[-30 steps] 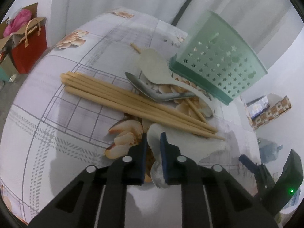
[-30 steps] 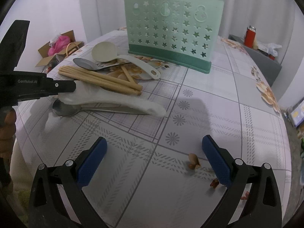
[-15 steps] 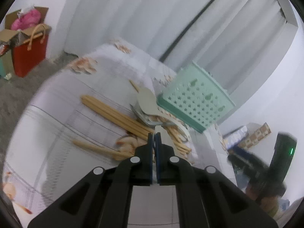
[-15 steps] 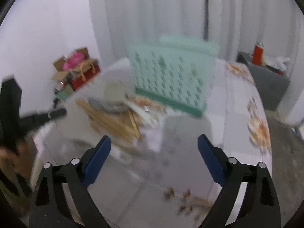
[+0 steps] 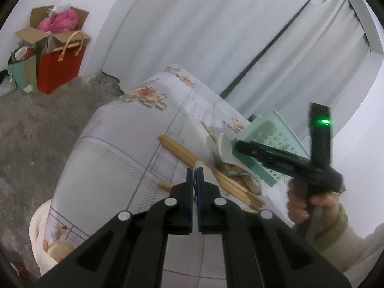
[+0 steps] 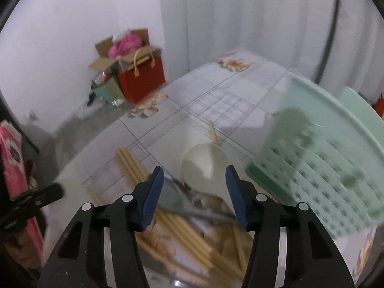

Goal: Organize utensils

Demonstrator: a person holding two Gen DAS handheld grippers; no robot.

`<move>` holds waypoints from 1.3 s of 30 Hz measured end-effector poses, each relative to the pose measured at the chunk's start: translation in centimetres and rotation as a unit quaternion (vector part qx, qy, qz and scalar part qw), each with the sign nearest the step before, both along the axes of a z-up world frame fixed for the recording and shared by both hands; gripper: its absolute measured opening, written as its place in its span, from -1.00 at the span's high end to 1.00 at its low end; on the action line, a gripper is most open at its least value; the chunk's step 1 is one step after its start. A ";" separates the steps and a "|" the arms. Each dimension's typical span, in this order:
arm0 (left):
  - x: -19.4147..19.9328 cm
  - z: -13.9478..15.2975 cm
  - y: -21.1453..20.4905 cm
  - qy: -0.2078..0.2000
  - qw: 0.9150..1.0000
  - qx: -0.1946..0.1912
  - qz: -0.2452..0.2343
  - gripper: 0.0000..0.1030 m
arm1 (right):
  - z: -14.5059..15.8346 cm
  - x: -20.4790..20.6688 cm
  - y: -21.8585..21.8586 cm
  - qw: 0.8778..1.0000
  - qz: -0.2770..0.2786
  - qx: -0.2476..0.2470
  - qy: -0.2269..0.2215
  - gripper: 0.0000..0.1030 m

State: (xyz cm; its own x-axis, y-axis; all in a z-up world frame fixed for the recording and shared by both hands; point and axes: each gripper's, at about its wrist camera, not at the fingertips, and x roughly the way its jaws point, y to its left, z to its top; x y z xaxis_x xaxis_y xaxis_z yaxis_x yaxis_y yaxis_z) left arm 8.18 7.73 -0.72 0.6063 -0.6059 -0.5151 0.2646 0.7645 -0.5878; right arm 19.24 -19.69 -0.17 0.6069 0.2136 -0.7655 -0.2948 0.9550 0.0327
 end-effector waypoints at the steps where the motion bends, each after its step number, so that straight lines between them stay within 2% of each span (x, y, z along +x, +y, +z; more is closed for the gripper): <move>1: 0.1 -0.2 0.1 0.003 1.000 -0.005 -0.002 0.97 | -0.4 0.5 0.6 1.000 0.002 -0.012 0.004 0.06; 6: 0.7 -0.8 0.7 0.007 1.000 -0.017 -0.011 0.96 | -1.9 2.3 1.9 0.999 -0.004 -0.050 0.021 0.10; 9: 0.9 -1.3 1.0 0.013 1.000 -0.024 -0.013 0.96 | -2.7 3.0 2.4 0.996 -0.011 -0.084 0.023 0.22; 12: 1.1 -1.6 1.3 0.018 0.999 -0.030 -0.014 0.96 | -3.3 3.2 2.9 0.995 -0.010 -0.095 0.030 0.41; 14: 1.2 -1.8 1.4 0.019 0.999 -0.032 -0.014 0.96 | -3.3 2.9 3.3 0.993 -0.007 -0.113 0.021 0.67; 16: 1.2 -1.8 1.5 0.019 0.999 -0.033 -0.013 0.96 | -3.4 3.0 3.6 0.992 -0.008 -0.126 0.014 0.81; 21: 1.0 -1.5 1.6 0.013 0.999 -0.031 -0.009 0.96 | -2.8 3.1 3.3 0.993 -0.011 -0.118 0.001 0.91; 24: 0.8 -1.0 1.4 0.006 1.000 -0.026 -0.005 0.96 | -1.5 2.6 2.3 0.995 -0.015 -0.098 -0.014 0.92; 31: -0.1 2.4 1.0 -0.037 0.999 -0.012 0.002 0.97 | 4.0 -0.6 -2.4 0.998 -0.028 0.017 -0.054 0.92; 36: 0.0 6.1 0.1 -0.075 0.997 -0.015 -0.002 0.97 | 7.9 -4.1 -6.8 0.990 -0.040 0.097 -0.096 0.92; 39: 0.9 8.9 -1.2 -0.105 0.994 -0.013 -0.010 0.97 | 9.8 -6.4 -10.2 0.980 -0.050 0.148 -0.123 0.92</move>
State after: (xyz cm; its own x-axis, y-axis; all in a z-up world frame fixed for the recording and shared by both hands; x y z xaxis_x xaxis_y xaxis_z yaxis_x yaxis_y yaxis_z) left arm 9.05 6.49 8.14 0.6864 -0.6306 -0.3621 0.3993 0.7430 -0.5371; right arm 12.86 -29.92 9.67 0.7945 0.3351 -0.5065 -0.2345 0.9386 0.2531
